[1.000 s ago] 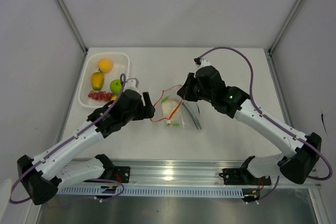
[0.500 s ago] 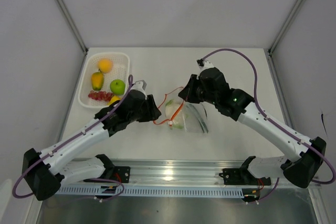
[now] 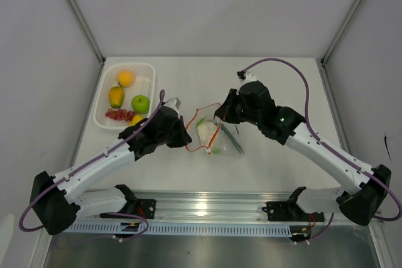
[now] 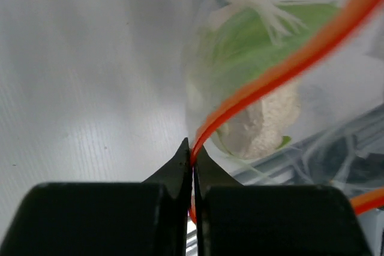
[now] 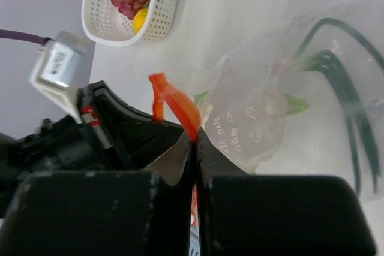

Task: Place the food in the zip-top bag and seal the zipper
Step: Adjust the zipper food storage bag at the center of the board.

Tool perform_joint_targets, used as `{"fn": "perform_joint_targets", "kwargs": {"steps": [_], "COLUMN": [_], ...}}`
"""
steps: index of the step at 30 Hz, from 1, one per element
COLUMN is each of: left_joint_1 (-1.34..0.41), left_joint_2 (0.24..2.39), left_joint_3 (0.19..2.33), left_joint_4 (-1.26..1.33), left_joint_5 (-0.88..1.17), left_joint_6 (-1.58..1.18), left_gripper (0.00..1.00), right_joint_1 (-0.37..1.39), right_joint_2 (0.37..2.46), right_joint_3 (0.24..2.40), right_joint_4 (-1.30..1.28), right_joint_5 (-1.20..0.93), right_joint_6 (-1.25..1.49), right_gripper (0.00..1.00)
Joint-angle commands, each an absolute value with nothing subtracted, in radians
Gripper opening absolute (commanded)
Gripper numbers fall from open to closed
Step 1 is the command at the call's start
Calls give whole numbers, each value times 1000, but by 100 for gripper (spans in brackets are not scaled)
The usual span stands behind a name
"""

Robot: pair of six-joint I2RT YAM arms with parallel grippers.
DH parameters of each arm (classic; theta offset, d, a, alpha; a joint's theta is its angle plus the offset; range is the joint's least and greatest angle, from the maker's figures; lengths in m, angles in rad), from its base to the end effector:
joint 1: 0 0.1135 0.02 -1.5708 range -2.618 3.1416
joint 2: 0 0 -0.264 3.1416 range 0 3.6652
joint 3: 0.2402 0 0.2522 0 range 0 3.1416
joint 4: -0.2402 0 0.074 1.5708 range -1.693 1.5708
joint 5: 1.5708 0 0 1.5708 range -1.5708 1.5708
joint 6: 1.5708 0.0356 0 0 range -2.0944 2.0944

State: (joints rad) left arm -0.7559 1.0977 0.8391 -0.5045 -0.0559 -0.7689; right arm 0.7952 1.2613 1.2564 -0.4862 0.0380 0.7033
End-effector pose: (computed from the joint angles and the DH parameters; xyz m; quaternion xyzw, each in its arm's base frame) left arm 0.1695 -0.1570 0.2681 -0.0169 0.9191 -0.2527 0.3018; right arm 0.1980 0.2000 0.3721 -0.0296 0.8572 0.3381 0.3874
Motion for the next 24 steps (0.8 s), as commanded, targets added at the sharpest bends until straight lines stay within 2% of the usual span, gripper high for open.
{"fn": "perform_joint_targets", "kwargs": {"steps": [1,6,11,17,24], "left_joint_1": [-762,-762,-765,-767,-764], "left_joint_2": [1080,1216,1314,1321,1285], "left_joint_3": [992,1234,1387,1390,1252], "left_joint_4": [-517,-549,-597,-594,-604], "left_joint_5": [38,228,273,278,183], "left_joint_6": [-741,-715,-707,-704,-664], "left_gripper": [1,1,1,0,1], "right_joint_1": [796,821,834,839,839], "right_joint_2": [1238,1244,1212,1163,1135], "right_joint_3": [1250,1272,1331,1365,1358], "right_joint_4": [-489,-538,-592,-632,-647], "right_joint_5": [101,181,235,278,291], "right_joint_6": [678,650,624,611,600], "right_gripper": [0,0,0,0,0]}}
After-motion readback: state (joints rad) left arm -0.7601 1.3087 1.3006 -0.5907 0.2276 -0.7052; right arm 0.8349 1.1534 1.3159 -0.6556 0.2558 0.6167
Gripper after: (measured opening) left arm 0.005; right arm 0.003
